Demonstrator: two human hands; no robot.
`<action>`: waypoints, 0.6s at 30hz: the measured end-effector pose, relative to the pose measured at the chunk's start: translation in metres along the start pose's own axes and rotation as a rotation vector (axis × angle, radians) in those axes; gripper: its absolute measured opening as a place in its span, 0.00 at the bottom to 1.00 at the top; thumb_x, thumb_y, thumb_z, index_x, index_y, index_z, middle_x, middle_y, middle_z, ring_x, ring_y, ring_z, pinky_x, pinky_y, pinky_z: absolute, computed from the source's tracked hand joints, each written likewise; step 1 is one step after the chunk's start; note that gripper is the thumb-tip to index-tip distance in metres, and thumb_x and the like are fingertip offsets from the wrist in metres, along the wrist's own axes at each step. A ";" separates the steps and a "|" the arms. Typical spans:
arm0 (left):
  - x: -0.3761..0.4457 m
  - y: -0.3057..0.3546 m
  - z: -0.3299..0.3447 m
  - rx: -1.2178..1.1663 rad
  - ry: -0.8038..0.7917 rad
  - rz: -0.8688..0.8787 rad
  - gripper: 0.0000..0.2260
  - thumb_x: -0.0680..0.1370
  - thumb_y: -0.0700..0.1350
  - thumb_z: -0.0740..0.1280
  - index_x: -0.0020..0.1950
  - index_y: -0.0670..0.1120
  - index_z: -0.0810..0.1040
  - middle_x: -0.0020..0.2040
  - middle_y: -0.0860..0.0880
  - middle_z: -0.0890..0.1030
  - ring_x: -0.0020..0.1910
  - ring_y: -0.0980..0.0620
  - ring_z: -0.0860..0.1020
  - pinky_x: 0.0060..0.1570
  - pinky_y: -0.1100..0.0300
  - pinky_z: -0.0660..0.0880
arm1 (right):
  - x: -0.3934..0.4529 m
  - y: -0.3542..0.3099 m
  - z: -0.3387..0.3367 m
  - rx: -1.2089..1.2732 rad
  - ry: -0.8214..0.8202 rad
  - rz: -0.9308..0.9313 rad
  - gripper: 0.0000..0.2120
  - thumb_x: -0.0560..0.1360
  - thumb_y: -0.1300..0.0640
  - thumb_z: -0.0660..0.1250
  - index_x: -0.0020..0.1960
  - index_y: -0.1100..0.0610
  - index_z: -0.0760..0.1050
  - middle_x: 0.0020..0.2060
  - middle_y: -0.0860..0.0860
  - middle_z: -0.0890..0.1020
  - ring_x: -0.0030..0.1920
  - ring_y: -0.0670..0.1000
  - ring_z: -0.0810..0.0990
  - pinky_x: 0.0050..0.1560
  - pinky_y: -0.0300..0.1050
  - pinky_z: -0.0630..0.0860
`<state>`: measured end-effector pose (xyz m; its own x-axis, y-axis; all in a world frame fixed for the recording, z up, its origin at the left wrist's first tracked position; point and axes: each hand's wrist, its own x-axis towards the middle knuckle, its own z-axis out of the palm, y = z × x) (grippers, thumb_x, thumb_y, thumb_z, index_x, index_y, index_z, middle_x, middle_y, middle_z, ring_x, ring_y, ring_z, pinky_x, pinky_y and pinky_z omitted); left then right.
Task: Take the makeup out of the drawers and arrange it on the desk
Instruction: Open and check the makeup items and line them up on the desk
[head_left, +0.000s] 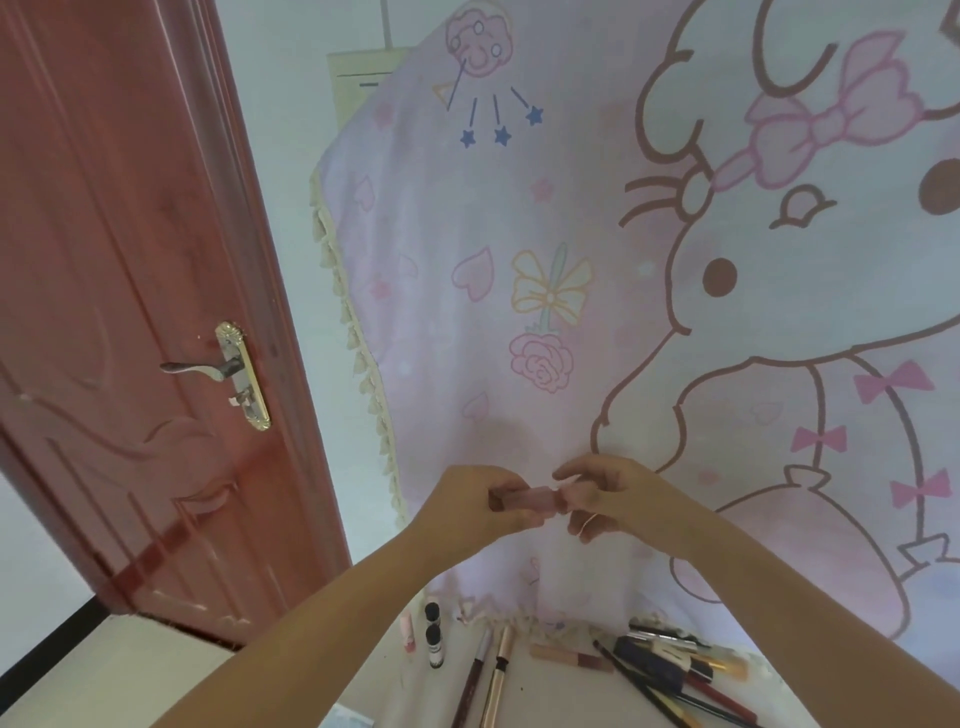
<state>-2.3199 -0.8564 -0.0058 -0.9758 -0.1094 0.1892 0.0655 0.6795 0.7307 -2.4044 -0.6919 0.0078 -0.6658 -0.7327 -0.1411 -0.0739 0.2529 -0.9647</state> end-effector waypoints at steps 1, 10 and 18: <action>-0.002 -0.002 0.000 -0.004 -0.010 -0.016 0.09 0.71 0.46 0.72 0.47 0.42 0.81 0.34 0.53 0.75 0.32 0.60 0.70 0.33 0.73 0.67 | 0.002 0.001 0.005 -0.019 -0.026 0.011 0.07 0.75 0.66 0.63 0.48 0.55 0.74 0.37 0.53 0.80 0.32 0.45 0.80 0.36 0.35 0.78; -0.037 -0.048 -0.002 -0.283 -0.030 -0.348 0.08 0.68 0.45 0.74 0.40 0.48 0.75 0.35 0.51 0.80 0.35 0.52 0.80 0.51 0.51 0.79 | 0.030 0.034 0.046 -0.070 -0.173 0.095 0.05 0.73 0.65 0.67 0.46 0.58 0.77 0.37 0.54 0.81 0.33 0.45 0.81 0.35 0.35 0.78; -0.083 -0.136 -0.011 -0.100 0.008 -0.597 0.14 0.77 0.50 0.64 0.56 0.41 0.77 0.52 0.42 0.80 0.49 0.47 0.78 0.47 0.59 0.72 | 0.068 0.080 0.108 -0.674 -0.161 0.086 0.12 0.69 0.52 0.72 0.48 0.59 0.77 0.41 0.49 0.78 0.42 0.47 0.77 0.40 0.32 0.70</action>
<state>-2.2453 -0.9477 -0.1136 -0.8481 -0.4571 -0.2680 -0.4736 0.4271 0.7703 -2.3750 -0.7899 -0.1032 -0.5755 -0.7637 -0.2923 -0.5049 0.6131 -0.6076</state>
